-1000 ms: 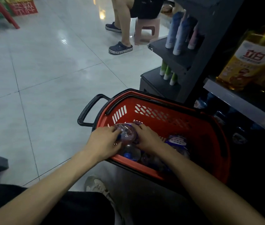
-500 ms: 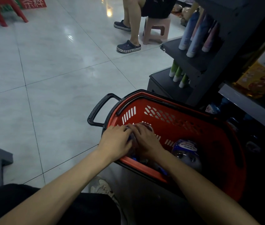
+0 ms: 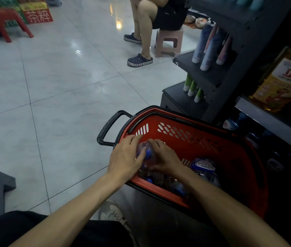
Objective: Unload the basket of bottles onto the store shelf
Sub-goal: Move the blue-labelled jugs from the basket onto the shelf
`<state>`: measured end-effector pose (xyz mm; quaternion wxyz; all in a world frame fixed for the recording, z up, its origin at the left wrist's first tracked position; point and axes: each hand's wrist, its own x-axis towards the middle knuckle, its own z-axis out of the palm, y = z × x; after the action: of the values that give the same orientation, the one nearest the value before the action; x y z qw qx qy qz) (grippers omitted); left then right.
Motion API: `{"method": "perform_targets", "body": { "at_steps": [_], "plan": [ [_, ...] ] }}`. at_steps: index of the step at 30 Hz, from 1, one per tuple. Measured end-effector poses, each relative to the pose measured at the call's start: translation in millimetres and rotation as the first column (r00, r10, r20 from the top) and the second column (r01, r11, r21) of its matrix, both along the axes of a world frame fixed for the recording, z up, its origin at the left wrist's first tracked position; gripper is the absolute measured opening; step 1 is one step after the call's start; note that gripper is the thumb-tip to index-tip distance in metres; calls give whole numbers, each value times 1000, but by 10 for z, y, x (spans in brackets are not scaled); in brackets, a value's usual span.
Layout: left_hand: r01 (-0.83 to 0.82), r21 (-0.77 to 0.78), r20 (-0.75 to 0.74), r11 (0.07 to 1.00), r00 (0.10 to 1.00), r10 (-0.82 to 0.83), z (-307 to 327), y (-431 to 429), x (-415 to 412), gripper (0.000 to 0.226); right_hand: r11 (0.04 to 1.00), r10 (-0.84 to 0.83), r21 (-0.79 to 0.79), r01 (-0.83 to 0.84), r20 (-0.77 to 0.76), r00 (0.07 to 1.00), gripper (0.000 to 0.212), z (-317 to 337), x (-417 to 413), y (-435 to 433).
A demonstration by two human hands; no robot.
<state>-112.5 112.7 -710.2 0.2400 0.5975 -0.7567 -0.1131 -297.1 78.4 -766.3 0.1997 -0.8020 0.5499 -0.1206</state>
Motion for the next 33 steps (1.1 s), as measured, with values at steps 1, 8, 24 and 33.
{"method": "perform_targets", "body": {
  "at_steps": [1, 8, 24, 33],
  "plan": [
    [-47, 14, -102, 999, 994, 48, 30, -7, -15, 50, 998, -62, 15, 61, 61, 996, 98, 31, -38, 16],
    [-177, 145, -391, 973, 894, 221, 154, -176, -104, 51, 835, -546, 252, 489, 486, 682, 79, 384, -524, -131],
    [559, 408, -733, 722, 672, -106, 913, -442, -944, 74, 924, -373, 187, 333, 626, 685, 89, 2141, -1340, 394],
    [706, 327, -888, 628, 457, -51, 1187, -149, -1664, 71, 863, -459, 253, 437, 753, 471, 89, 2444, -1690, 783]
  ]
}}
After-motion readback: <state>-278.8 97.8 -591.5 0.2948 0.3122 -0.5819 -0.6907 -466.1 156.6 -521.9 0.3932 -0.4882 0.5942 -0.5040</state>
